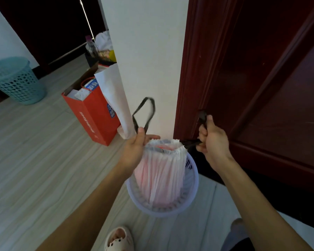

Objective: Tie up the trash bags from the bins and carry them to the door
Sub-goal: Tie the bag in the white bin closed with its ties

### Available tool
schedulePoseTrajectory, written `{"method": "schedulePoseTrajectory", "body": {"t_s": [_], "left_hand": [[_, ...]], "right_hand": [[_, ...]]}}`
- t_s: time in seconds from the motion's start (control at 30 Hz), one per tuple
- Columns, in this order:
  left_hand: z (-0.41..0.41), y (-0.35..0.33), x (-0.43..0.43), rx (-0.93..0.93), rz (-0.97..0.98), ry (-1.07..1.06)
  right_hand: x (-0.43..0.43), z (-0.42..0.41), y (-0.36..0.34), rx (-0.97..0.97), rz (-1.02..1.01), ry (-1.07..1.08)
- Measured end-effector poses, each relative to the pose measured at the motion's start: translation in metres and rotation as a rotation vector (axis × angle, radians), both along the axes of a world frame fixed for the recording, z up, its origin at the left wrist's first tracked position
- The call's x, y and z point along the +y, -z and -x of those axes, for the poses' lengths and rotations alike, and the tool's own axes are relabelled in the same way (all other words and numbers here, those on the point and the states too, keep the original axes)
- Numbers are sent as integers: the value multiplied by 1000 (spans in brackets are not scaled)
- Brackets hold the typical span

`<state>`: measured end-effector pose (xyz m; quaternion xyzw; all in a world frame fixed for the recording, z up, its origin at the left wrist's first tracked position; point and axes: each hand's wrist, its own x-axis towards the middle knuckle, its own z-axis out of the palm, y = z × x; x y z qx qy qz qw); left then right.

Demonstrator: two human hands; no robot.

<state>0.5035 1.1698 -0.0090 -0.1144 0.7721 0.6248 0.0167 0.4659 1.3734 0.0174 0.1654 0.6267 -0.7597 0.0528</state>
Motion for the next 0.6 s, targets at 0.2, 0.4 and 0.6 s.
{"method": "schedulePoseTrajectory", "body": {"t_s": [0.2, 0.4, 0.6], "left_hand": [[-1, 18, -9, -131, -274, -82], [-3, 4, -3, -76, -137, -11], [8, 12, -15, -119, -381, -158]], "right_hand": [[10, -15, 36, -237, 209, 173], [4, 7, -21, -62, 369, 215], [5, -2, 24, -197, 318, 231]]}}
